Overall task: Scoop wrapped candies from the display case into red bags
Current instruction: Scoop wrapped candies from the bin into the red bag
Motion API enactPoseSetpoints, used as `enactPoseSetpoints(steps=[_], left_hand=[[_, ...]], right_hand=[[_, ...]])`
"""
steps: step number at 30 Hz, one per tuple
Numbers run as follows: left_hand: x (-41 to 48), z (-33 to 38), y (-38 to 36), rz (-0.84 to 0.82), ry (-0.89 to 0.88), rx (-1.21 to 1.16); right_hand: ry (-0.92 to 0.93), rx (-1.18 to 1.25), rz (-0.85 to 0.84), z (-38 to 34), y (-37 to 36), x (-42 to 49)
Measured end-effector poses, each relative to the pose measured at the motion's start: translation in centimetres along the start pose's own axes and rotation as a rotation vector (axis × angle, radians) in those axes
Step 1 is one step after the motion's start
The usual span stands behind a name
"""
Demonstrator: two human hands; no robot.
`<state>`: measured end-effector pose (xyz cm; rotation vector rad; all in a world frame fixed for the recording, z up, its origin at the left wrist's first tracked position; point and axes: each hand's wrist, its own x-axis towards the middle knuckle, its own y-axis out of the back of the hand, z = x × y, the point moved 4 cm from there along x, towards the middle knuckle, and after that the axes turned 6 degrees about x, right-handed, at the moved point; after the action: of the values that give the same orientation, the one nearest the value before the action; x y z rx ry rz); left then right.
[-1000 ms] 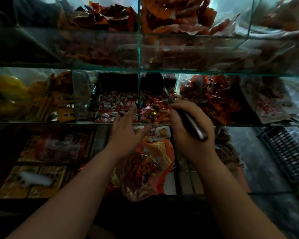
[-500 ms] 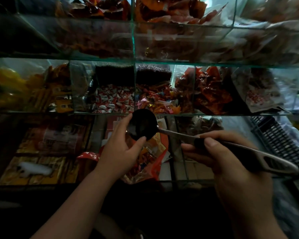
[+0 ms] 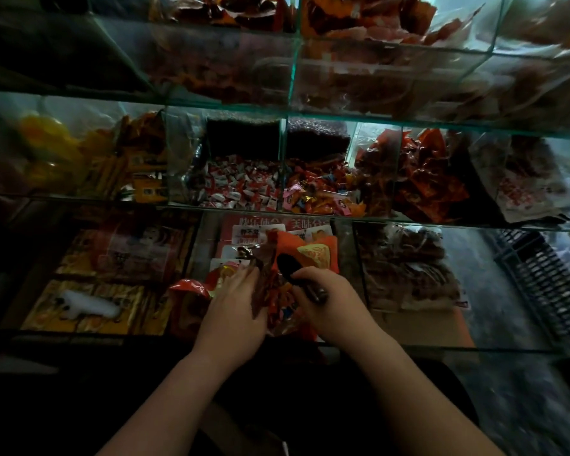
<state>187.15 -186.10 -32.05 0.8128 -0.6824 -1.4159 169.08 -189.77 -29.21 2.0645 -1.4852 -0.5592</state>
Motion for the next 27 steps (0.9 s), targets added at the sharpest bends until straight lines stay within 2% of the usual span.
enactPoseSetpoints(steps=[2, 4, 9, 12, 16, 20, 24, 27], left_hand=[[-0.2, 0.0, -0.3, -0.002, -0.004, -0.016], [-0.4, 0.1, -0.5, 0.003, -0.008, -0.02], [-1.1, 0.1, -1.3, -0.017, -0.006, -0.067], [-1.2, -0.1, -1.4, -0.02, 0.0, -0.08], [-1.3, 0.3, -1.3, -0.025, -0.001, -0.093], [-1.1, 0.4, -1.0, -0.015, 0.01, -0.109], [-1.2, 0.8, -1.0, -0.004, 0.001, -0.094], [-1.4, 1.2, -1.1, -0.04, -0.009, -0.08]], right_hand=[[-0.006, -0.06, -0.02, 1.2, -1.2, 0.8], [-0.014, -0.048, 0.029, 2.1, -2.0, 1.1], [-0.227, 0.197, 0.161, 3.6, -2.2, 0.7], [-0.262, 0.312, 0.181, 3.4, -2.3, 0.5], [-0.352, 0.464, 0.349, 3.4, -1.4, -0.3], [-0.349, 0.579, 0.417, 2.7, 0.5, -1.9], [-0.401, 0.508, 0.306, 3.7, 1.8, -2.0], [-0.321, 0.488, 0.192, 3.8, 0.8, -1.8]])
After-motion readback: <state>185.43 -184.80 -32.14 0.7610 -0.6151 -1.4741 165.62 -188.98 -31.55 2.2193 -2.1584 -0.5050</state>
